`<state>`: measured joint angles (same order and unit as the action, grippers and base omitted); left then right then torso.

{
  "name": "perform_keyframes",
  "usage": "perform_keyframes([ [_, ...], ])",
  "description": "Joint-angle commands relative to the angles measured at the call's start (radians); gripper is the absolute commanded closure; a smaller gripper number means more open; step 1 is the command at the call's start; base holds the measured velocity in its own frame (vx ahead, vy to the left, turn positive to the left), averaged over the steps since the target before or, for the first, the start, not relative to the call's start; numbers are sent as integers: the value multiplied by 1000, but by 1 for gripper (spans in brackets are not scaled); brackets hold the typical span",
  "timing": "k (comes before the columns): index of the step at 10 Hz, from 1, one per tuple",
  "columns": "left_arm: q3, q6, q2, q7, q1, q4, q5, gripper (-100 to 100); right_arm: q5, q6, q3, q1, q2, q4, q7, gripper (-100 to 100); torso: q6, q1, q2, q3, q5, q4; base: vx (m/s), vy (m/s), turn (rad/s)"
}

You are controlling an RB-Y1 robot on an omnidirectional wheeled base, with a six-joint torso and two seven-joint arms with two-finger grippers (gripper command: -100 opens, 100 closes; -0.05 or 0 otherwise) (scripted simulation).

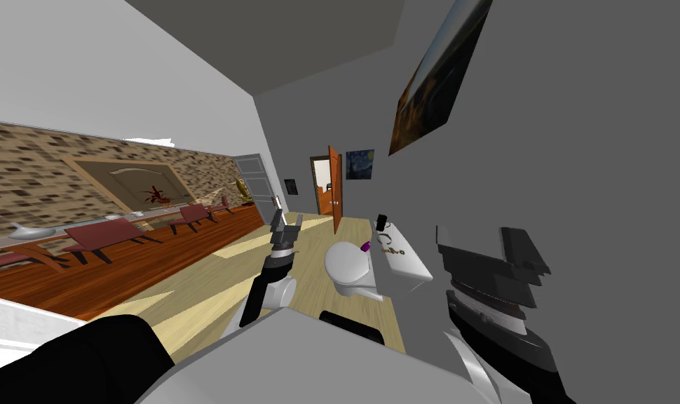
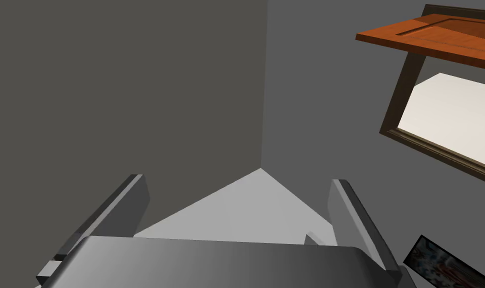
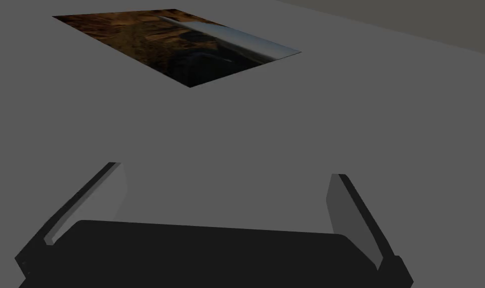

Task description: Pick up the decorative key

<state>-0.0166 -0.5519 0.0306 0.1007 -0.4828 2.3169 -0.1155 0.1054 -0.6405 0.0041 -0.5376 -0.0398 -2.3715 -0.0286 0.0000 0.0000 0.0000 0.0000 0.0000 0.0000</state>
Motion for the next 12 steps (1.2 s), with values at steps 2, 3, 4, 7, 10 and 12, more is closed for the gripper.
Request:
perform_keyframes([
  [2,0,0,0,0,0,0,0,0,-21,-4,1,15,-54,32,-2,-100,0,0,0,0,0,0,-14,6,13],
  [3,0,0,0,0,0,0,0,0,-35,-8,3,25,-84,52,-4,-100,0,0,1,0,0,0,-25,11,22],
  [4,0,0,0,0,0,0,0,0,-51,-11,4,37,-114,77,-6,-100,0,0,1,1,0,0,-27,15,24],
  [7,0,0,0,0,0,0,0,0,-93,-20,9,65,-195,137,-11,-100,0,1,2,1,0,0,-29,14,17],
  [10,0,0,0,0,0,0,0,0,-143,-30,15,99,-279,209,-19,-100,0,1,2,1,0,0,-32,16,20],
  [12,0,0,0,0,0,0,0,0,-171,-36,20,118,-334,248,-24,-100,0,1,2,1,0,1,-33,23,28],
])
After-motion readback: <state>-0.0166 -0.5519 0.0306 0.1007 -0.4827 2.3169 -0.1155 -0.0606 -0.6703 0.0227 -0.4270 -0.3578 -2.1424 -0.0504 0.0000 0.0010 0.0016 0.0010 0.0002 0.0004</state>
